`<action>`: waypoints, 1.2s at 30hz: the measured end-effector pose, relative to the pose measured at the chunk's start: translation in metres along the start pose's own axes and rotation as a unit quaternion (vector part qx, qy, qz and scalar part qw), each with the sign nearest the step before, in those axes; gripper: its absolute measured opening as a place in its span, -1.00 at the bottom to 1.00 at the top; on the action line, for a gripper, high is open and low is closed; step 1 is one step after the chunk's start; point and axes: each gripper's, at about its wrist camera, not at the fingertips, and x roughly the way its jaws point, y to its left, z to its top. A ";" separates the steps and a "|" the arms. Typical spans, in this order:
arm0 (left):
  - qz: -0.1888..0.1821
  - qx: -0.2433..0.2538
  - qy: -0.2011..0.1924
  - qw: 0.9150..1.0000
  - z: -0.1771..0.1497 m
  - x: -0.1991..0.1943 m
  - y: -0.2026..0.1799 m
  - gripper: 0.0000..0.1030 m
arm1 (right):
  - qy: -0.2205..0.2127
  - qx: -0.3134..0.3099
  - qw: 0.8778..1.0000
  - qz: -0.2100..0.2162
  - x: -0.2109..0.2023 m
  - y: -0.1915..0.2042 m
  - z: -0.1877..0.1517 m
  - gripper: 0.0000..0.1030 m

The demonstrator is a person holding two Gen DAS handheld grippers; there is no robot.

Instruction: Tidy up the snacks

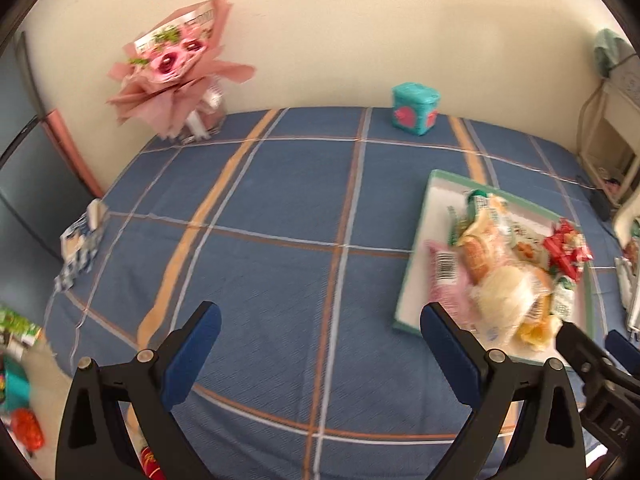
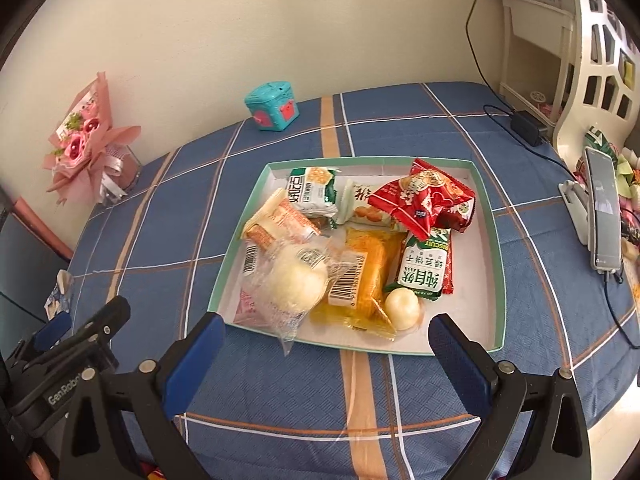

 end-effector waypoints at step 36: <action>0.018 0.007 0.017 1.000 0.000 0.007 0.018 0.94 | 0.018 -0.016 1.000 -0.015 0.009 0.010 0.001 1.00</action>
